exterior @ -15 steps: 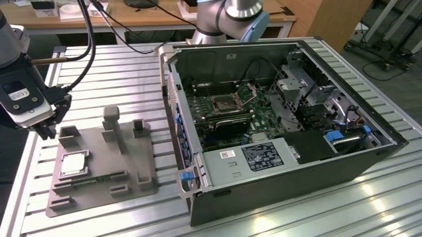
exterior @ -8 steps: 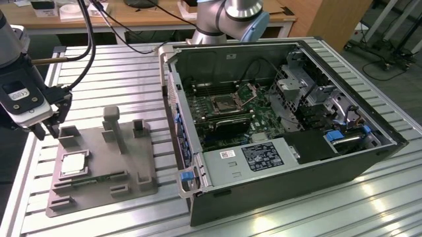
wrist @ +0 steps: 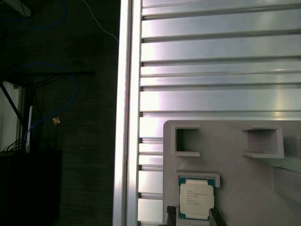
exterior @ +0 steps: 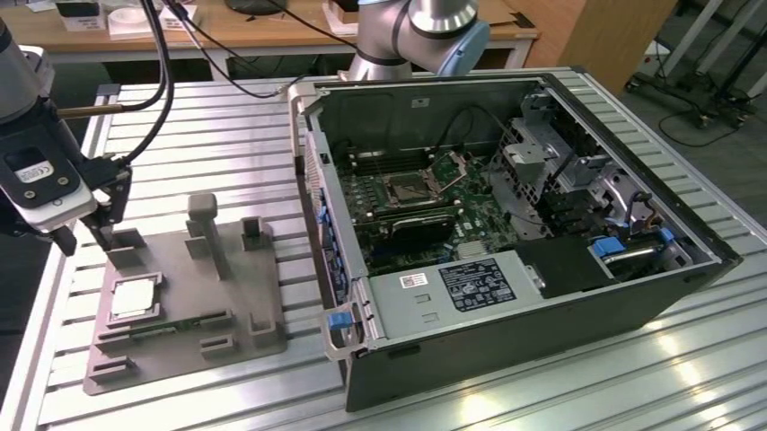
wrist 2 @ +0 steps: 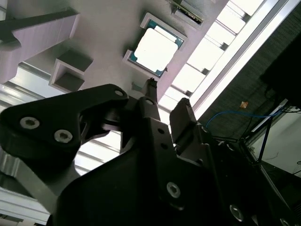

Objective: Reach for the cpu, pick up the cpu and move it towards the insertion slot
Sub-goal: 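Pick up the cpu and move it towards the insertion slot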

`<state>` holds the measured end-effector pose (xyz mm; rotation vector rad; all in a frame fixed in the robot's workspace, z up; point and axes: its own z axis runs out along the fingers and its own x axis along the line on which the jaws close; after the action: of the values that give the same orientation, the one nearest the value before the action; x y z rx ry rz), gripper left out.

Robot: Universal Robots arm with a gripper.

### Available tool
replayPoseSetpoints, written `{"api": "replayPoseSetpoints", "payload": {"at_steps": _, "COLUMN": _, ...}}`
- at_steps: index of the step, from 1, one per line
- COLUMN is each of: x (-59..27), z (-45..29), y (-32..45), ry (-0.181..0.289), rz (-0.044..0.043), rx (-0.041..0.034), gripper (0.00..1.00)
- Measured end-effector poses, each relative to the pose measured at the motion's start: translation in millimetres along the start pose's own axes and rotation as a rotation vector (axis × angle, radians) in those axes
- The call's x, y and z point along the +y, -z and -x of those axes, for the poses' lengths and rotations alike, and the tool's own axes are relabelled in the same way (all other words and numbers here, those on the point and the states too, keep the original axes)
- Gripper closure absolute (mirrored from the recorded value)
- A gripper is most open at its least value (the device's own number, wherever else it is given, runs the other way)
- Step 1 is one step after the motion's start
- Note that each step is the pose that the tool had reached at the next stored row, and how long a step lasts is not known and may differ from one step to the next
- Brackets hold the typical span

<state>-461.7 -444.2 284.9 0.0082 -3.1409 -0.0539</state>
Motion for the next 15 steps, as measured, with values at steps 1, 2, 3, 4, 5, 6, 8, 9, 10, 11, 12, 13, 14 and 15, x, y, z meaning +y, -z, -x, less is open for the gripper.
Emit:
{"api": "replayPoseSetpoints", "payload": {"at_steps": 1, "x": 0.0, "z": 0.0, "y": 0.0, "ry": 0.000, "rz": 0.0000, "rx": 0.0000, "gripper": 0.60}}
{"api": "replayPoseSetpoints", "payload": {"at_steps": 2, "x": 0.0, "z": 0.0, "y": -0.1, "ry": 0.000, "rz": 0.0000, "rx": 0.0000, "gripper": 0.60}}
{"api": "replayPoseSetpoints", "payload": {"at_steps": 3, "x": 0.0, "z": 0.0, "y": -0.1, "ry": 0.000, "rz": 0.0000, "rx": 0.0000, "gripper": 0.54}}
{"api": "replayPoseSetpoints", "payload": {"at_steps": 4, "x": 0.0, "z": 0.0, "y": -0.1, "ry": 0.000, "rz": 0.0000, "rx": 0.0000, "gripper": 0.54}}
{"api": "replayPoseSetpoints", "payload": {"at_steps": 5, "x": 0.0, "z": 0.0, "y": -0.2, "ry": 0.000, "rz": 0.0000, "rx": 0.0000, "gripper": 0.54}}
{"api": "replayPoseSetpoints", "payload": {"at_steps": 6, "x": 0.0, "z": 0.0, "y": -0.2, "ry": 0.000, "rz": 0.0000, "rx": -0.0001, "gripper": 0.54}}
{"api": "replayPoseSetpoints", "payload": {"at_steps": 8, "x": 0.0, "z": 0.0, "y": -0.3, "ry": 0.000, "rz": 0.0000, "rx": 0.0000, "gripper": 0.54}}
{"api": "replayPoseSetpoints", "payload": {"at_steps": 9, "x": 0.0, "z": 0.0, "y": -0.5, "ry": 0.000, "rz": 0.0000, "rx": 0.0000, "gripper": 0.54}}
{"api": "replayPoseSetpoints", "payload": {"at_steps": 10, "x": 0.0, "z": 0.0, "y": -0.7, "ry": 0.000, "rz": 0.0000, "rx": 0.0000, "gripper": 0.54}}
{"api": "replayPoseSetpoints", "payload": {"at_steps": 11, "x": 0.0, "z": 0.0, "y": -0.7, "ry": 0.000, "rz": 0.0000, "rx": 0.0000, "gripper": 0.54}}
{"api": "replayPoseSetpoints", "payload": {"at_steps": 12, "x": 0.0, "z": 0.0, "y": -0.7, "ry": 0.000, "rz": 0.0000, "rx": 0.0000, "gripper": 0.54}}
{"api": "replayPoseSetpoints", "payload": {"at_steps": 13, "x": 0.0, "z": 0.0, "y": -0.8, "ry": 0.000, "rz": 0.0000, "rx": 0.0000, "gripper": 0.54}}
{"api": "replayPoseSetpoints", "payload": {"at_steps": 14, "x": -0.1, "z": 0.0, "y": -0.8, "ry": 0.000, "rz": 0.0000, "rx": 0.0000, "gripper": 0.54}}
{"api": "replayPoseSetpoints", "payload": {"at_steps": 15, "x": 0.0, "z": 0.0, "y": -0.9, "ry": 0.000, "rz": 0.0000, "rx": 0.0000, "gripper": 0.54}}
